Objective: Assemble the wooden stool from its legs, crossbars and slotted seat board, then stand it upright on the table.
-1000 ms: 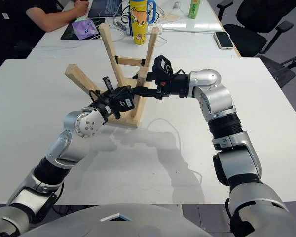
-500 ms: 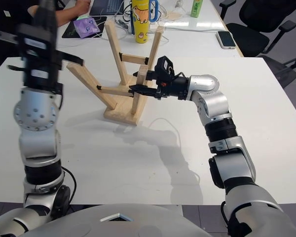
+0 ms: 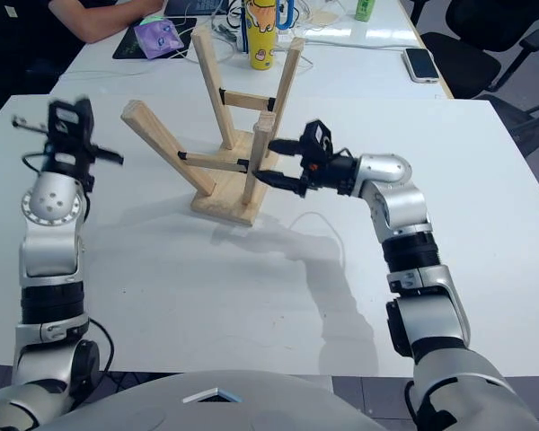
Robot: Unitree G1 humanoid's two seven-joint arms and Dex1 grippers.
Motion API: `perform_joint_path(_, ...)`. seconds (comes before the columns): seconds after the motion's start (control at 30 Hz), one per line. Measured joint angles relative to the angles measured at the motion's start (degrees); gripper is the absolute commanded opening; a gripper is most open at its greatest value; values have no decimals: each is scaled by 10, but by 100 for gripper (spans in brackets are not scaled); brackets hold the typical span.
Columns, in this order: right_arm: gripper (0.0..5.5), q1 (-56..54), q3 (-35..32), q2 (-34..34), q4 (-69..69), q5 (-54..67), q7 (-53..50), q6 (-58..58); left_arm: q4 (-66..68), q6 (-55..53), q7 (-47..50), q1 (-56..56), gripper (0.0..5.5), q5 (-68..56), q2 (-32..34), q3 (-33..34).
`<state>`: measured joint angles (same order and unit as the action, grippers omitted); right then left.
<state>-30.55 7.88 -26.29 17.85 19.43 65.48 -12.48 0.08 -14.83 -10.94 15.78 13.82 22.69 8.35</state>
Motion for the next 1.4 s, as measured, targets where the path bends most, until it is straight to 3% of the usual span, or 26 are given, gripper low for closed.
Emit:
perform_joint_path(0.2, 323, 75, 2, -19, 11, -44, -47, -7, 115, 19, -87, -21, 0, 3, 13, -98)
perform_joint_path(0.4, 323, 83, -10, 61, 18, -72, -196, -3, 128, 39, -123, -21, 0, -3, 12, -137)
perform_joint_path(0.53, 263, 108, -15, 132, 3, -109, -349, -34, 130, 40, -162, -21, 0, -23, -3, -164)
perform_joint_path(0.6, 235, 120, -11, 145, 3, -118, -375, -55, 130, 38, -178, -19, 0, -32, -13, -176)
perform_joint_path(1.07, 3, 165, 0, 115, -68, -113, -341, -121, 34, -100, -230, -35, 0, -93, -46, -212)
perform_joint_path(1.4, 3, 233, -6, 93, -165, -95, -339, -164, -55, -164, -219, -94, 0, -129, -59, -206)
